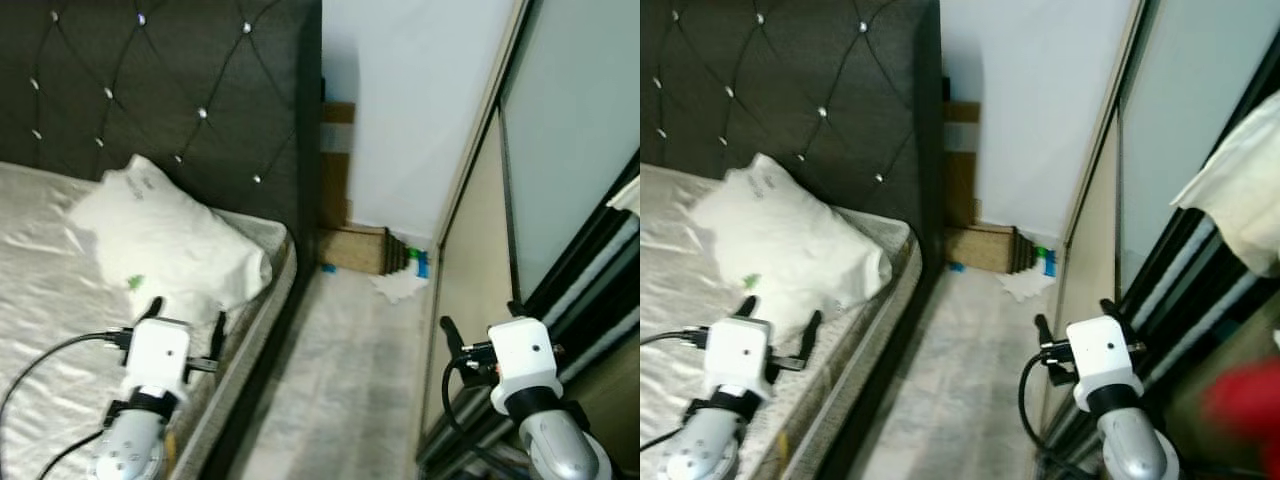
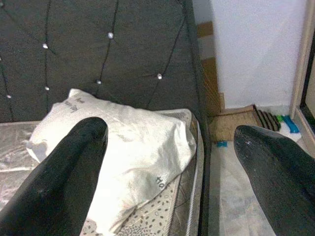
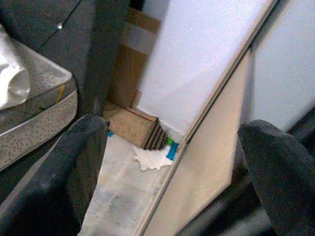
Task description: Clean up the room
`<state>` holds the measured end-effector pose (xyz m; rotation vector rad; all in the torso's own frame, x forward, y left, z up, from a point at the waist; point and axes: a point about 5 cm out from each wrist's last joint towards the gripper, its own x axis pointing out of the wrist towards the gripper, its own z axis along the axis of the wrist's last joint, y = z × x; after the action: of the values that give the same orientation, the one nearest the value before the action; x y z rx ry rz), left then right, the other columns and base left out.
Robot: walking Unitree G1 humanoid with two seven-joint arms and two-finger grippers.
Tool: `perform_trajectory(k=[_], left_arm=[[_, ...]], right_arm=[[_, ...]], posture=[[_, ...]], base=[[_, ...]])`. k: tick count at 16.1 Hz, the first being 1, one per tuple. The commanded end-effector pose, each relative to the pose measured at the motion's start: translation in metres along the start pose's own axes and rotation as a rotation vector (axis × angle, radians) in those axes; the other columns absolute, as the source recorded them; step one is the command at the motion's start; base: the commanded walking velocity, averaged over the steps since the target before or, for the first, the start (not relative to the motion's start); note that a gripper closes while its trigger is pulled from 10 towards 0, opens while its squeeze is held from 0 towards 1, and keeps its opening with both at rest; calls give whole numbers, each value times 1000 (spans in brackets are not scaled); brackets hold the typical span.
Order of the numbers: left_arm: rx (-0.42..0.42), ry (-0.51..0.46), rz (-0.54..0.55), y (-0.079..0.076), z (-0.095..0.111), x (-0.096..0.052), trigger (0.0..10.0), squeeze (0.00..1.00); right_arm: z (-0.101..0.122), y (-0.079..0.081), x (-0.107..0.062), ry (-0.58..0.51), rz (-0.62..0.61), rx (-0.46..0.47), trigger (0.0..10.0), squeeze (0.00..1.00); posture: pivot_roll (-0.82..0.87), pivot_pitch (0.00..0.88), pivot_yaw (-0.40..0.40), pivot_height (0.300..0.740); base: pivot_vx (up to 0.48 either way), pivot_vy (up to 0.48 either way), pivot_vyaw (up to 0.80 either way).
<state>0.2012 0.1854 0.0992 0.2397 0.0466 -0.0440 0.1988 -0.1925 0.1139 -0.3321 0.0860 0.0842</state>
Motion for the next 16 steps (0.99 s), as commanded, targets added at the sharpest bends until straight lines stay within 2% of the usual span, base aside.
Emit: perform_trajectory(k=[1,3,5,9,16], left_arm=[[10,-35,16,5,10,-2,10000,0],[5,-38,50,13,14,-8,10000,0],[4,-33,58,16,12,-12,10000,0],[4,-27,50,11,12,-10,10000,0],[8,-27,28,8,11,-7,10000,0]], right_arm=[[3,-7,-9,6,-12,3,10000,0],[8,-11,-18,2,1,0,10000,0],[2,-14,-19,18,10,-22,10000,0],[6,-9,-10,5,27,-18,10000,0],[1,-9,-10,16,33,-11,10000,0]], posture=[[-19,18,-35,740],[-22,19,-35,740],[-21,16,-39,740],[-14,7,-41,740],[-19,7,-37,740]], base=[[0,0,0],[0,0,0],[0,0,0],[0,0,750],[0,0,800]])
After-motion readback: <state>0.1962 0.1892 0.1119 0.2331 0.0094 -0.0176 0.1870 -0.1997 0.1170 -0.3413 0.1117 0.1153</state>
